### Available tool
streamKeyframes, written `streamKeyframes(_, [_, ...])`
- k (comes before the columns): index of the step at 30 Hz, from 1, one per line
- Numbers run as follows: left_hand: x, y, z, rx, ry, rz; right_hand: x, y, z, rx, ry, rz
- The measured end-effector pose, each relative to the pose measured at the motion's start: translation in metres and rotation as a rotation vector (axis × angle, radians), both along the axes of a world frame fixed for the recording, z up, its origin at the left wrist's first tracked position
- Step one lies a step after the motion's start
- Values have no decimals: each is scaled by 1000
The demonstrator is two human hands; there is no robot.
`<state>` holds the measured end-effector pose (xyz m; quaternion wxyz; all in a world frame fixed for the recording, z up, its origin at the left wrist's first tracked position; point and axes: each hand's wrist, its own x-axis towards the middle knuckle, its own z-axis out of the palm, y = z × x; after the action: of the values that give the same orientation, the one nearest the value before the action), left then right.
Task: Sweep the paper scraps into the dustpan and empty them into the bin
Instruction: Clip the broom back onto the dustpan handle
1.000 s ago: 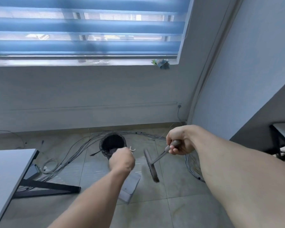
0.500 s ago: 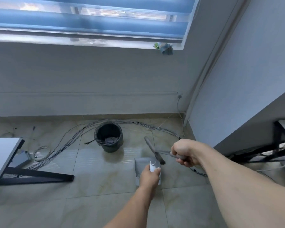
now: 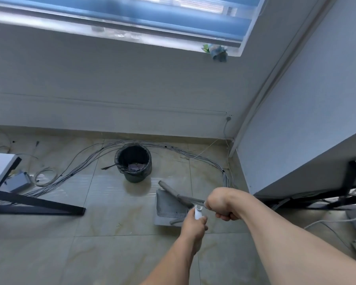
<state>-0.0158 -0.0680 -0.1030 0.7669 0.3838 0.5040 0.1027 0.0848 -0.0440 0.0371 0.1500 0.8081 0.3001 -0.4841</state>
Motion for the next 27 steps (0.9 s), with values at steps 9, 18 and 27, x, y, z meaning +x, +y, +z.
streamKeyframes(9, [-11, 0, -24, 25, 80, -54, -13, 5, -18, -71, 12, 144])
streamKeyframes(18, [0, 4, -41, 63, 76, -69, -11, 17, -15, -69, 23, 49])
streamKeyframes(27, [4, 7, -71, 34, 25, 36, -12, 30, -9, -107, 121, -67])
